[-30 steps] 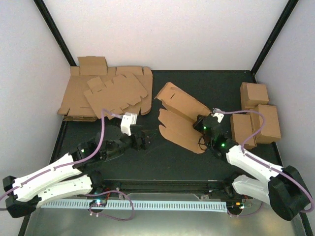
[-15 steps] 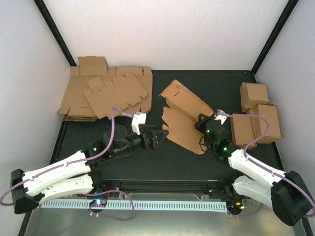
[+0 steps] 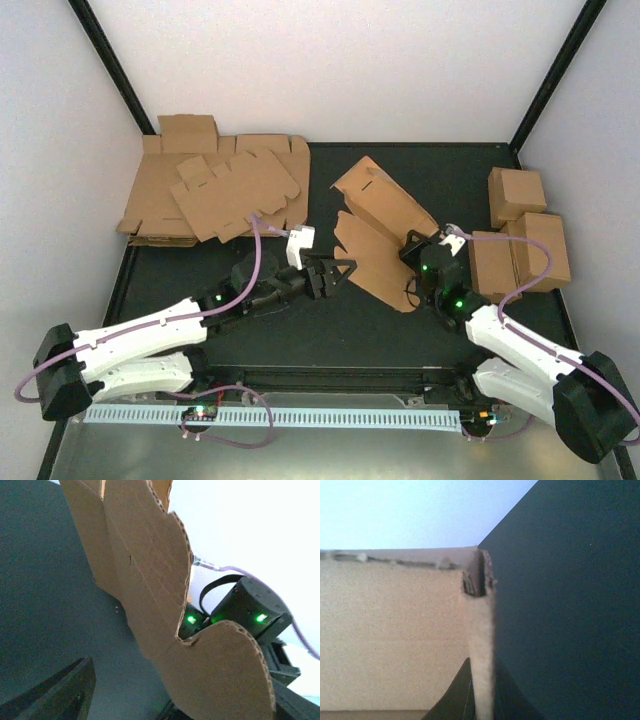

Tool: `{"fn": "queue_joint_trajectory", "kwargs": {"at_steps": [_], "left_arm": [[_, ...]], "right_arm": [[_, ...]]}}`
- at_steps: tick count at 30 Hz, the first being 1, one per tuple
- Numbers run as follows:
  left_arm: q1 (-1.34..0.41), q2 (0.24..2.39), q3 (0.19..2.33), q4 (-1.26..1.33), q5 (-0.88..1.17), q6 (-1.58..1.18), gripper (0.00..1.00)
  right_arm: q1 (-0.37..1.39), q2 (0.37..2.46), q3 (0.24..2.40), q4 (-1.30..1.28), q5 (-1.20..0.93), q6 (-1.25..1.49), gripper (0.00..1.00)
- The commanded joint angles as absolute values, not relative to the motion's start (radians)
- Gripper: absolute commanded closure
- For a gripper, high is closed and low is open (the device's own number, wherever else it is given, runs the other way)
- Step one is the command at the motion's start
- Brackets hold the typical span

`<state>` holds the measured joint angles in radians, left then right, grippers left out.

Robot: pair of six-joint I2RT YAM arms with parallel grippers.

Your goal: Fold the paper box

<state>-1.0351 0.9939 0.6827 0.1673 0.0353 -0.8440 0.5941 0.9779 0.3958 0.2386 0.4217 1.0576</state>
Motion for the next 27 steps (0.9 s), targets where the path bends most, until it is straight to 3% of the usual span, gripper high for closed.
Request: {"fn": "queue_joint_trajectory", "kwargs": {"at_steps": [1, 4, 15, 21, 25, 27], "left_arm": [[-1.032, 1.008, 0.732, 0.174, 0.021, -0.878, 0.33], [-1.034, 1.008, 0.728, 0.155, 0.014, -0.903, 0.46], [-1.078, 1.01, 0.698, 0.174, -0.046, -0.976, 0.47], [-1.083, 1.016, 0.684, 0.196, -0.074, -0.988, 0.72], [-1.083, 1.02, 0.688, 0.186, -0.096, -0.98, 0.96], [-1.083, 1.023, 0.698, 0.158, -0.116, -0.969, 0.98]], "right_arm": [[0.595, 0.972, 0.388, 0.249, 0.488, 1.075, 0.98], [0.595, 0.981, 0.391, 0.249, 0.507, 1.075, 0.98], [0.596, 1.077, 0.414, 0.279, 0.556, 1.078, 0.98], [0.597, 1.096, 0.418, 0.293, 0.565, 1.075, 0.98], [0.596, 1.106, 0.419, 0.299, 0.56, 1.079, 0.98], [0.597, 1.11, 0.416, 0.305, 0.558, 1.081, 0.96]]}}
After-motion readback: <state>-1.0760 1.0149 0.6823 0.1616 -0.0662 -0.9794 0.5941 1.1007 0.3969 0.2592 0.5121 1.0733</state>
